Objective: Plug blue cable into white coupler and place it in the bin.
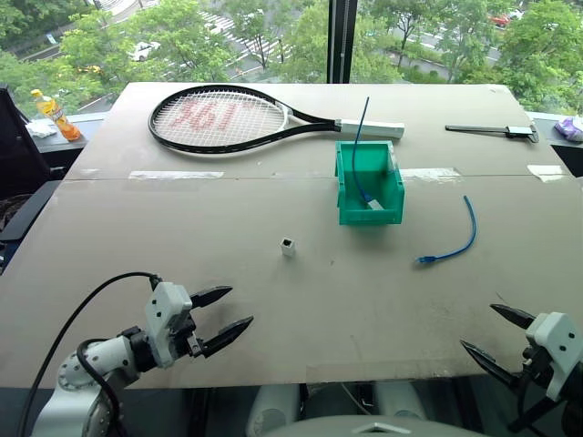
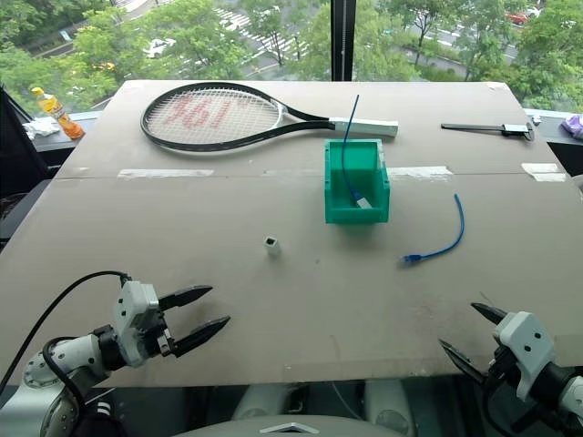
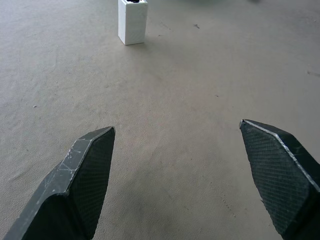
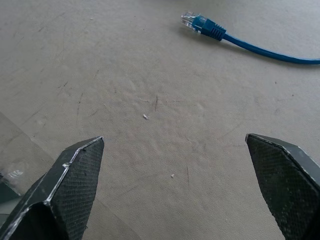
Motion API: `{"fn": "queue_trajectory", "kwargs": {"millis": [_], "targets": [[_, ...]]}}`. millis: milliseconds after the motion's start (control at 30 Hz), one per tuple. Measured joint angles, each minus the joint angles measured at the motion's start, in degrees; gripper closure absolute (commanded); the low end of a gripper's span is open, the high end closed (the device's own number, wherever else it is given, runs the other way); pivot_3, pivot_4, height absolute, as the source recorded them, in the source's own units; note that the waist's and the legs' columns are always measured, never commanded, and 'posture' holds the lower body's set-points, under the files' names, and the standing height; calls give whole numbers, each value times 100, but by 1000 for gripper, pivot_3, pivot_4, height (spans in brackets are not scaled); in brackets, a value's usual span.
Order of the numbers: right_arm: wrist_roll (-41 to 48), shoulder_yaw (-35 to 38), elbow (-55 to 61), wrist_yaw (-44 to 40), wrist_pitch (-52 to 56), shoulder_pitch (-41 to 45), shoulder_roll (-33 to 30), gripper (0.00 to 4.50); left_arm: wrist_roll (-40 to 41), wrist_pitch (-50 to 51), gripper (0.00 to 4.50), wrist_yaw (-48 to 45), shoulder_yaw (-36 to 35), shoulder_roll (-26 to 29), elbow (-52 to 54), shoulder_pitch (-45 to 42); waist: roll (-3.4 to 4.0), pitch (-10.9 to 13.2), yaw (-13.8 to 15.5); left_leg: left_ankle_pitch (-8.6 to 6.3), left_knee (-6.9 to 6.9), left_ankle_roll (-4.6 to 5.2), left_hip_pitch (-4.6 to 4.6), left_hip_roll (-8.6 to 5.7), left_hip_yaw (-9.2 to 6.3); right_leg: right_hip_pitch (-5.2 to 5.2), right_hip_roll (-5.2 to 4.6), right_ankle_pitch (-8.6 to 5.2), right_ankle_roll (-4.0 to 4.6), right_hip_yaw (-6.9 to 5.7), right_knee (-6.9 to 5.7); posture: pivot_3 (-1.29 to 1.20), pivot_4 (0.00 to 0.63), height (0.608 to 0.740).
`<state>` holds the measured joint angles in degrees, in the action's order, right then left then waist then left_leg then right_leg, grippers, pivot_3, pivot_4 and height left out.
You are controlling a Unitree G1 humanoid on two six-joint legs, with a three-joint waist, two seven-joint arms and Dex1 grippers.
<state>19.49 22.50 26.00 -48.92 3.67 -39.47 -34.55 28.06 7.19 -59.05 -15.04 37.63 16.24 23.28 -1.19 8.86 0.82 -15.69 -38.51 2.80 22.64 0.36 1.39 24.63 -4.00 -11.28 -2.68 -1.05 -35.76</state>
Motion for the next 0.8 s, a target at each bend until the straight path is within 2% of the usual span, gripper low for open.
{"fn": "queue_trajectory", "kwargs": {"millis": [133, 233, 367, 500, 567, 667, 800], "targets": [[143, 0, 62, 64, 257, 391, -125, 20, 123, 72, 395, 5, 11, -56, 58, -58, -1, 0, -18, 0, -1, 0, -3, 0, 7, -1, -1, 1, 0, 4, 0, 0, 150, 740], [412, -52, 597, 203, 1368, 1463, -982, 20, 743, 594, 395, 41, 43, -69, 498, -599, 8, 4, -12, 1, -16, 2, -6, 3, 15, -2, -5, 2, 1, -2, -8, 0, 150, 740], [672, -363, 651, 123, 2177, 2349, -1562, 20, 992, 872, 395, -86, 101, 115, 710, -735, -7, -6, 6, 0, -11, 0, 10, 0, -7, -2, 23, 9, 18, -30, -4, 0, 150, 740], [564, -1106, 179, -293, 2710, 3535, -2380, 20, 984, 819, 395, -510, 280, 367, 1049, -852, 0, 1, 1, 0, -11, 2, 12, -3, -3, -5, 25, 14, 29, -25, 7, 0, 150, 740], [446, -1481, -200, -543, 2763, 4026, -2580, 20, 958, 763, 395, -622, 377, 424, 1098, -931, -2, 3, 6, 0, -11, 3, 13, -4, -5, -5, 25, 14, 28, -27, 10, 0, 150, 740], [130, -2215, -875, -1004, 2722, 4812, -2697, 851, 938, 759, 395, -682, 450, 468, 1194, -1075, -3, 7, -2, 0, -12, 3, 12, -3, -7, -6, 28, 12, 24, -29, 9, 0, 150, 740], [-359, -2911, -1515, -1329, 2447, 5451, -2630, 851, 945, 786, 395, -674, 458, 492, 1266, -1208, 0, 9, -6, 1, -12, 3, 11, -3, -7, -5, 31, 14, 27, -27, 5, 0, 150, 740]]}}
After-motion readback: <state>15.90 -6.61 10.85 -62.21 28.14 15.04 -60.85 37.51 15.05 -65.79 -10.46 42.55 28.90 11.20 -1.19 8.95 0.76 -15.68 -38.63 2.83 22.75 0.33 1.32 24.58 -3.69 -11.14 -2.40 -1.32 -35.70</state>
